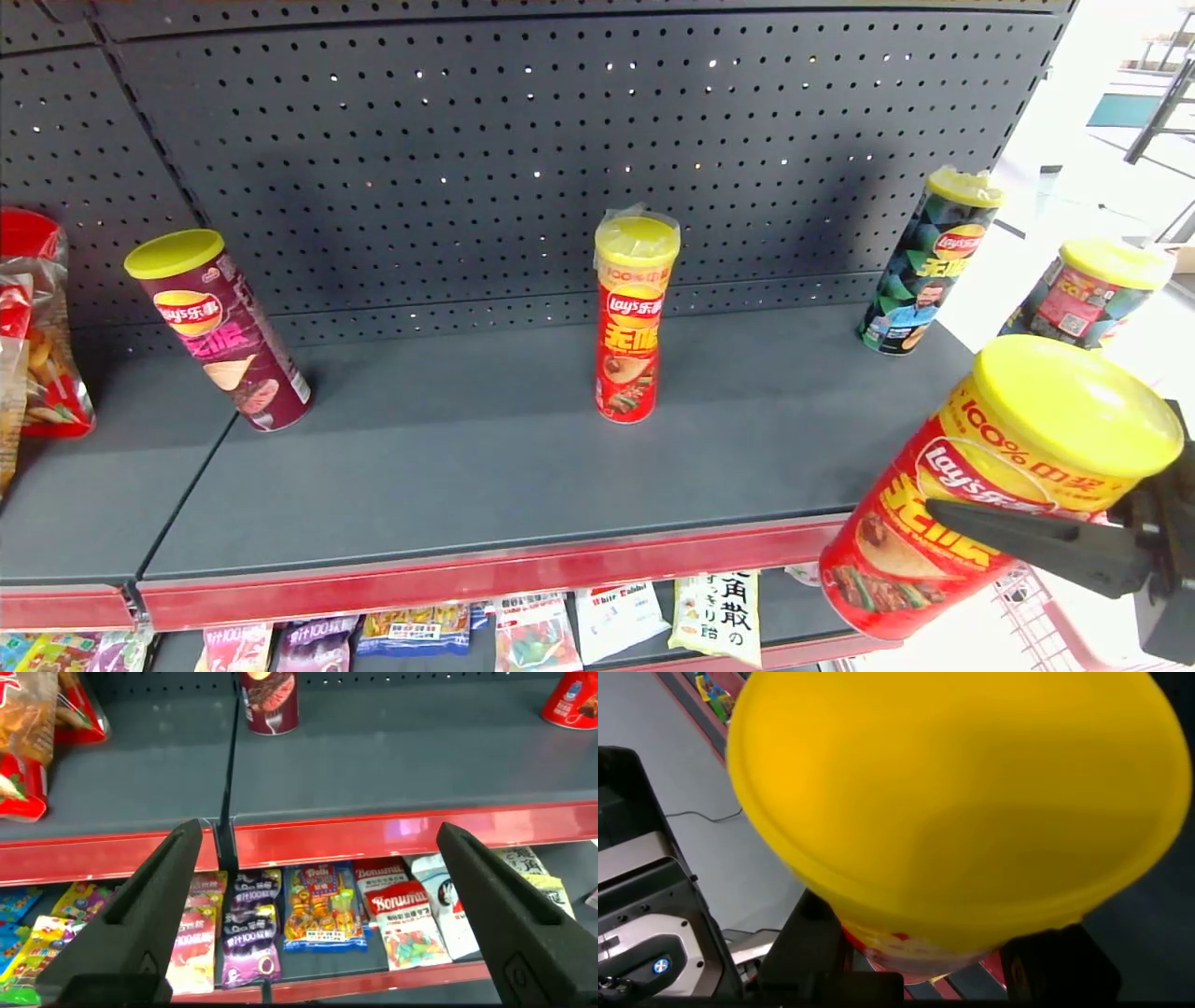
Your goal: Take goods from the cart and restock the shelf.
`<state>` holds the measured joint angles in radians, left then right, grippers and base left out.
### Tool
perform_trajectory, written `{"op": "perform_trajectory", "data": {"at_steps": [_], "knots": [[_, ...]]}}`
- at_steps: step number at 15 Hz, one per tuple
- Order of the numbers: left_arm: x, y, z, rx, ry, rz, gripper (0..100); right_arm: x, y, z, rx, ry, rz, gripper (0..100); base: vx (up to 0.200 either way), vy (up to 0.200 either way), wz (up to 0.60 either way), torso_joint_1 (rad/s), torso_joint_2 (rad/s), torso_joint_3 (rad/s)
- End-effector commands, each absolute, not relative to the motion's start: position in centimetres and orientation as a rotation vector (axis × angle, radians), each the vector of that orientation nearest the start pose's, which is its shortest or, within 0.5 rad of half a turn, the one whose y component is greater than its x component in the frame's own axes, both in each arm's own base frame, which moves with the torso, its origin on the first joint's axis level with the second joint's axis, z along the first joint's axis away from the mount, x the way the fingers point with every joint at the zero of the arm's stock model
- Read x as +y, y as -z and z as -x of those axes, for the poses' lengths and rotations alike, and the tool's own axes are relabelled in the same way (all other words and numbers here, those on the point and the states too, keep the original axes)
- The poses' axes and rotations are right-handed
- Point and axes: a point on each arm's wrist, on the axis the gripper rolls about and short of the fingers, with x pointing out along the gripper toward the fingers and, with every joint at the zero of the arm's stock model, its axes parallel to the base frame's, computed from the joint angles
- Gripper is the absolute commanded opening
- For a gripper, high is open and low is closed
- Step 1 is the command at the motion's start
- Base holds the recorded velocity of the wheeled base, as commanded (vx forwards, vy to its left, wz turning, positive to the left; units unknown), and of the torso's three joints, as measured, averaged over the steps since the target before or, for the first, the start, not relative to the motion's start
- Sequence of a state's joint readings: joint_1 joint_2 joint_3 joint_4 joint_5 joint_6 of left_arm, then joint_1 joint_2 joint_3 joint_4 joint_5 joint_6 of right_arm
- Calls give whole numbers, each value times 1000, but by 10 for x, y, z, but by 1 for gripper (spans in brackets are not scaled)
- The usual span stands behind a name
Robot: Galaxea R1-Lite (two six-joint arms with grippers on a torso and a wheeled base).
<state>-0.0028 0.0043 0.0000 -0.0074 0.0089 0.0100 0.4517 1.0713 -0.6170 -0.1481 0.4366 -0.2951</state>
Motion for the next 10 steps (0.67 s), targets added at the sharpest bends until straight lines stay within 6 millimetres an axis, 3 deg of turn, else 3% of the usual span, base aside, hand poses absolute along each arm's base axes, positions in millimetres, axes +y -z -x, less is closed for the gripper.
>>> {"op": "perform_trajectory", "data": {"at_steps": [1,3,4,5,6,7,10], "knots": [[0,-77,21,20,-1,-11,100,79,-225,-130,199,-951,277,0,0,0,0,0,0,0],[0,-77,19,35,17,-16,100,86,-221,-142,226,-949,294,0,0,0,0,0,0,0],[0,-89,21,7,40,-14,100,90,-222,-147,214,-931,300,0,0,0,0,0,0,0],[0,-133,17,-8,63,5,100,95,-223,-149,205,-929,301,0,0,0,0,0,0,0],[-1,-184,1,10,116,84,100,99,-226,-155,205,-916,303,0,0,0,0,0,0,0],[-4,-213,-16,33,213,109,100,102,-228,-162,210,-907,303,0,0,0,0,0,0,0],[-22,-242,-75,145,496,8,100,101,-223,-163,244,-891,281,0,0,0,0,0,0,0]]}}
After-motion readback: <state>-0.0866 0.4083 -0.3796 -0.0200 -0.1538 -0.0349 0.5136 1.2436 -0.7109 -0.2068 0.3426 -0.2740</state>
